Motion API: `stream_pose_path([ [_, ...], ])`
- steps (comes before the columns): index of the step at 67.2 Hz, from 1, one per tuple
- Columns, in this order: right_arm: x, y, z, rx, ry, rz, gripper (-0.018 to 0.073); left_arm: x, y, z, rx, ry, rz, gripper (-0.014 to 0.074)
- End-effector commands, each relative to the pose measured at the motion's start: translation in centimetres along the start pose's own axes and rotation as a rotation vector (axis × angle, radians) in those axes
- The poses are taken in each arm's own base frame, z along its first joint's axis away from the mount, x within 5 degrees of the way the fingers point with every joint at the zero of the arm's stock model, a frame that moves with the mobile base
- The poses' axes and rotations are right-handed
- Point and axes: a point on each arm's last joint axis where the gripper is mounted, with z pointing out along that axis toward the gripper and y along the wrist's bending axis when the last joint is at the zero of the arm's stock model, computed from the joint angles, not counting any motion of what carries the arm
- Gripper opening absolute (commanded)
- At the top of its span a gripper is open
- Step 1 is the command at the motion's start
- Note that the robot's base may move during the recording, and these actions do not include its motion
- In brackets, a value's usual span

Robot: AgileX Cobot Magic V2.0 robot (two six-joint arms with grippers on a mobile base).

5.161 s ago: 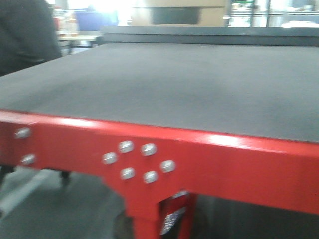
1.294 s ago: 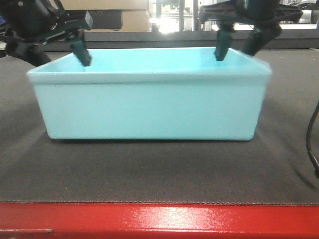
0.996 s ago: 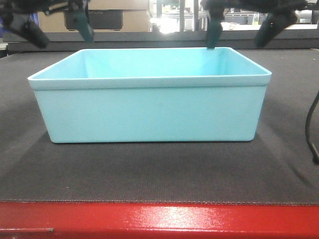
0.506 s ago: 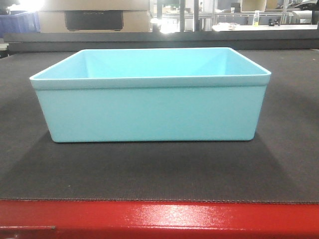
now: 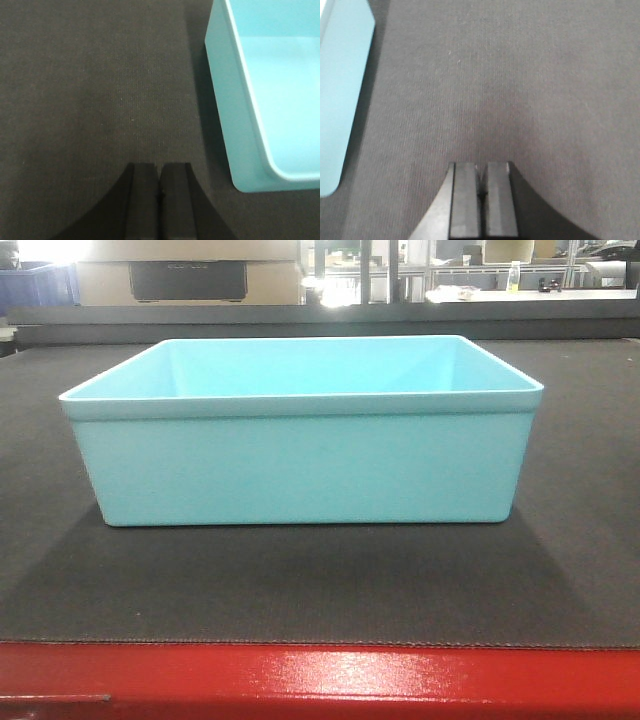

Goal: Fetch blue bin and place on conveyor start

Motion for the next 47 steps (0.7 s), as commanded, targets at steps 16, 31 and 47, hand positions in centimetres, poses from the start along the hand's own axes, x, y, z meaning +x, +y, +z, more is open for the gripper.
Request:
stream_pose_path([
  [16, 2.4, -0.3, -6.7, -0.021, -0.341, -0.015, -0.0162, 2.6, 0.3, -7.3, 0.02, -0.331, -0.006, -0.0111],
  [31, 3.2, -0.5, -12.3, -0.038, -0.62, -0.016, -0.0162, 3.3, 0.3, -11.8, 0.031, -0.529, -0.005, -0.0111],
  [47, 3.6, -0.6, -13.4, -0.041, -0.671, -0.015, -0.0162, 3.5, 0.3, -12.5, 0.033, -0.559, -0.005, -0.0111],
])
